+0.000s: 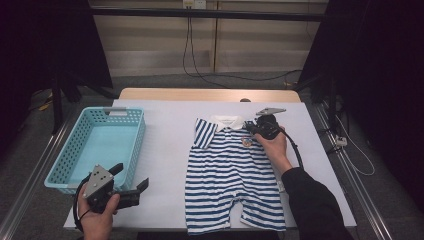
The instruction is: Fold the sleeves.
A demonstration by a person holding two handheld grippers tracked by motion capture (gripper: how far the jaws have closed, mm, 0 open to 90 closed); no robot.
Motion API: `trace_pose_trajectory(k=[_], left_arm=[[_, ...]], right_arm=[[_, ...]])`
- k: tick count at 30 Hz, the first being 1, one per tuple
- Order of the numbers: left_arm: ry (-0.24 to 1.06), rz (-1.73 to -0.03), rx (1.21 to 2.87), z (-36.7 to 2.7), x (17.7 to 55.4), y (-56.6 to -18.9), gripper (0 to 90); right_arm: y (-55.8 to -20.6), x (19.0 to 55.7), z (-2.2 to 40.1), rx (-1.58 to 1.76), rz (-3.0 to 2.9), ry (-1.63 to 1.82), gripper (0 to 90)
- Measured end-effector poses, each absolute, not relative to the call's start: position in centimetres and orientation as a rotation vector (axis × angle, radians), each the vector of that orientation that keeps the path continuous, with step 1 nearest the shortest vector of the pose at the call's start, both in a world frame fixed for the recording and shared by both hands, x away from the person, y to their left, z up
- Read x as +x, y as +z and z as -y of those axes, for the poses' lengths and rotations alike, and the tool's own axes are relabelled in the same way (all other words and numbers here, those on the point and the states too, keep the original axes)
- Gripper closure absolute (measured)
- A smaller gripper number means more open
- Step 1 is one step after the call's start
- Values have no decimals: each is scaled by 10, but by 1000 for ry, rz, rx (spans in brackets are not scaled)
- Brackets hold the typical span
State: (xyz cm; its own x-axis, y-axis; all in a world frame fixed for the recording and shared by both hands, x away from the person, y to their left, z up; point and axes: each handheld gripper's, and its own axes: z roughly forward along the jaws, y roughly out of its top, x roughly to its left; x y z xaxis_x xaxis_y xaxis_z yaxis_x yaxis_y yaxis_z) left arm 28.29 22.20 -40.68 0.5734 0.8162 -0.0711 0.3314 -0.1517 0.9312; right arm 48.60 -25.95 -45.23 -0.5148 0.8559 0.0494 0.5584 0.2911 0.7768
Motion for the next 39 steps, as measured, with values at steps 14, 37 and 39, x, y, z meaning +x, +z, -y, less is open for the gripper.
trace_pose_trajectory(k=[14,37,39], left_arm=[[562,-943,1736,-222,284,-406,33],[556,-940,1742,-220,286,-407,33],[556,-939,1742,-220,286,-407,33]], right_arm=[[-445,478,270,1284,-2197,1167,649],[-443,441,285,1247,-2321,1016,719],[-447,442,285,1255,-2345,992,720]])
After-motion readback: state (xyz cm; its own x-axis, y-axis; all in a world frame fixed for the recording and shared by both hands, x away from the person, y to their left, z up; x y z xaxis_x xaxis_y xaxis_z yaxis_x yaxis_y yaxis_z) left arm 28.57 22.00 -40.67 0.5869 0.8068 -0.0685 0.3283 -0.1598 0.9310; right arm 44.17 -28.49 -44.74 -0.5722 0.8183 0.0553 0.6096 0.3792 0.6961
